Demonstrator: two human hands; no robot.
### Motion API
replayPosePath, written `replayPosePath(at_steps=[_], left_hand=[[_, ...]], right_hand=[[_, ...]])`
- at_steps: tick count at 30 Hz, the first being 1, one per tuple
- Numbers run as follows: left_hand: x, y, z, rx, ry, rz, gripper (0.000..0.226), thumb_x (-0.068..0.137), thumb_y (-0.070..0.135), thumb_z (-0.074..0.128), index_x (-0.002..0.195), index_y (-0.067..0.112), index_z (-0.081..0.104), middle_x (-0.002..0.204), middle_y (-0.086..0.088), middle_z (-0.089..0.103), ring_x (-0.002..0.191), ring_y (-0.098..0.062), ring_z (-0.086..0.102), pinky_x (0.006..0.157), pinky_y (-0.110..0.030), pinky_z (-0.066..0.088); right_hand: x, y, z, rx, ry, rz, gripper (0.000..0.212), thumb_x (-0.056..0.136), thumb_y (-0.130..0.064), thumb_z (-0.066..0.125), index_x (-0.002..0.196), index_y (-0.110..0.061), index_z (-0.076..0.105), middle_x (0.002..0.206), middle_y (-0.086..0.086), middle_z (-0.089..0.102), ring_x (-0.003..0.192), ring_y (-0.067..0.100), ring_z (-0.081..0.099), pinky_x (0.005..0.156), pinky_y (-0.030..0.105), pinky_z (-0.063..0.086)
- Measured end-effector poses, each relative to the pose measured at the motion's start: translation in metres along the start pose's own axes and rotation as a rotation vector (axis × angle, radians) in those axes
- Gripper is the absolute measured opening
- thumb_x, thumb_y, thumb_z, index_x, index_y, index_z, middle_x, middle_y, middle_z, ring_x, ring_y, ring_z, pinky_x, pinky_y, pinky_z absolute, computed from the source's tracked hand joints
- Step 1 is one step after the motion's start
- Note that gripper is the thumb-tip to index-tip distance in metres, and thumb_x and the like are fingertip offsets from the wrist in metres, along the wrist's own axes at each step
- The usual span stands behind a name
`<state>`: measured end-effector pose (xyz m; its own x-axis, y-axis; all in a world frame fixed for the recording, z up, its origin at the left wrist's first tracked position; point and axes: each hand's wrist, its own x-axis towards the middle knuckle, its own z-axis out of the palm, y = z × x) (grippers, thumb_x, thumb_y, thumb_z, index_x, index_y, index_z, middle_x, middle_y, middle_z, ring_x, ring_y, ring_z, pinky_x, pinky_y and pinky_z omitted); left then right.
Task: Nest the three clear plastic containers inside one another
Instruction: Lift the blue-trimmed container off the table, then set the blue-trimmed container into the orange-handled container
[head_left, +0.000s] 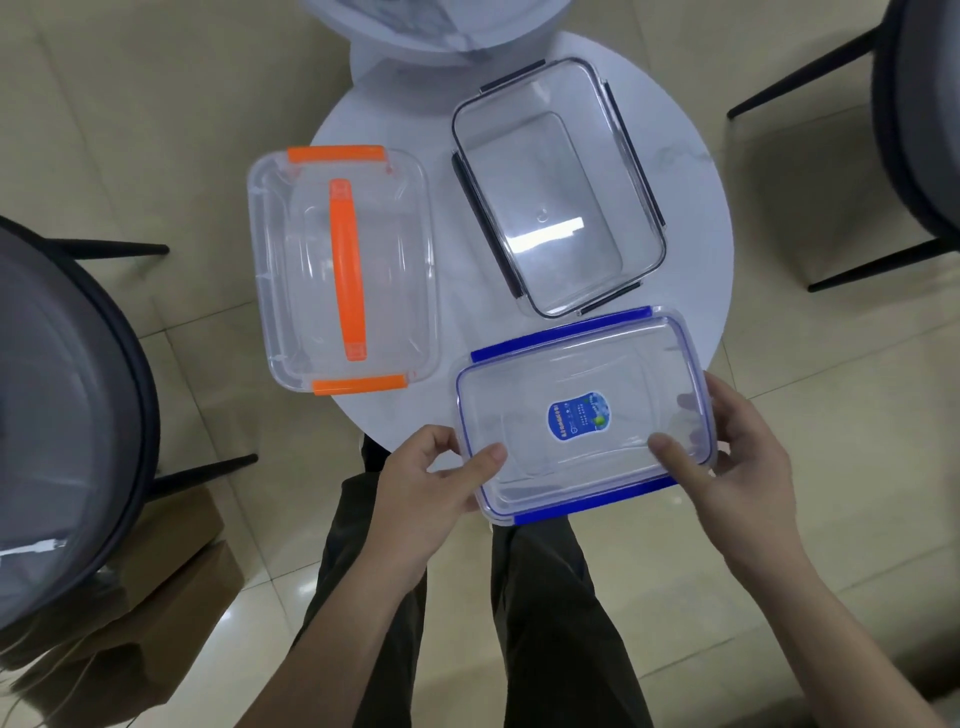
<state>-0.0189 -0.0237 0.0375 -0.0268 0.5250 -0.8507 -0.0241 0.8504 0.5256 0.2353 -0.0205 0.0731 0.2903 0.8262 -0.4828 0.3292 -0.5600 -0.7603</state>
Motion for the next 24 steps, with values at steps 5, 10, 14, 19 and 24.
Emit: replayPosePath(at_steps=[5, 10, 14, 19, 24], left_hand=[[-0.007, 0.006, -0.008, -0.064, -0.067, -0.017, 0.060, 0.059, 0.047, 0.082, 0.104, 0.011, 0.067, 0.102, 0.010, 0.080, 0.099, -0.012, 0.078, 0.072, -0.036, 0.067], [-0.009, 0.013, -0.012, -0.076, -0.071, -0.011, 0.058, 0.057, 0.049, 0.083, 0.100, 0.014, 0.069, 0.101, 0.011, 0.081, 0.098, -0.013, 0.078, 0.075, -0.039, 0.067], [-0.010, 0.019, -0.013, -0.072, -0.075, -0.008, 0.046, 0.066, 0.042, 0.085, 0.101, 0.017, 0.070, 0.099, 0.011, 0.081, 0.097, -0.013, 0.079, 0.077, -0.041, 0.066], [-0.011, 0.023, -0.015, -0.068, -0.110, 0.004, 0.053, 0.061, 0.048, 0.083, 0.101, 0.017, 0.069, 0.100, 0.013, 0.081, 0.098, -0.011, 0.078, 0.076, -0.036, 0.066], [-0.012, 0.027, -0.016, -0.030, -0.098, -0.014, 0.065, 0.054, 0.052, 0.083, 0.107, 0.020, 0.064, 0.112, 0.006, 0.078, 0.101, -0.014, 0.077, 0.081, -0.040, 0.066]], right_hand=[[-0.005, -0.011, 0.015, 0.143, 0.155, 0.066, 0.063, 0.078, -0.032, 0.074, 0.138, -0.022, 0.054, 0.132, -0.005, 0.062, 0.123, 0.018, 0.063, 0.068, 0.020, 0.062], [-0.008, -0.021, 0.033, 0.268, 0.243, 0.161, 0.062, 0.085, -0.033, 0.072, 0.142, -0.026, 0.048, 0.136, -0.002, 0.059, 0.123, 0.020, 0.063, 0.077, 0.027, 0.063], [-0.013, -0.028, 0.047, 0.417, 0.241, 0.246, 0.064, 0.083, -0.039, 0.070, 0.142, -0.026, 0.049, 0.132, 0.003, 0.066, 0.120, 0.026, 0.067, 0.096, 0.052, 0.057], [-0.016, -0.028, 0.055, 0.478, 0.201, 0.279, 0.051, 0.095, -0.020, 0.065, 0.143, -0.026, 0.050, 0.127, 0.004, 0.071, 0.112, 0.027, 0.072, 0.094, 0.058, 0.056], [-0.016, -0.028, 0.054, 0.479, 0.195, 0.265, 0.049, 0.096, -0.020, 0.064, 0.142, -0.025, 0.050, 0.126, 0.005, 0.071, 0.113, 0.029, 0.072, 0.095, 0.059, 0.055]])
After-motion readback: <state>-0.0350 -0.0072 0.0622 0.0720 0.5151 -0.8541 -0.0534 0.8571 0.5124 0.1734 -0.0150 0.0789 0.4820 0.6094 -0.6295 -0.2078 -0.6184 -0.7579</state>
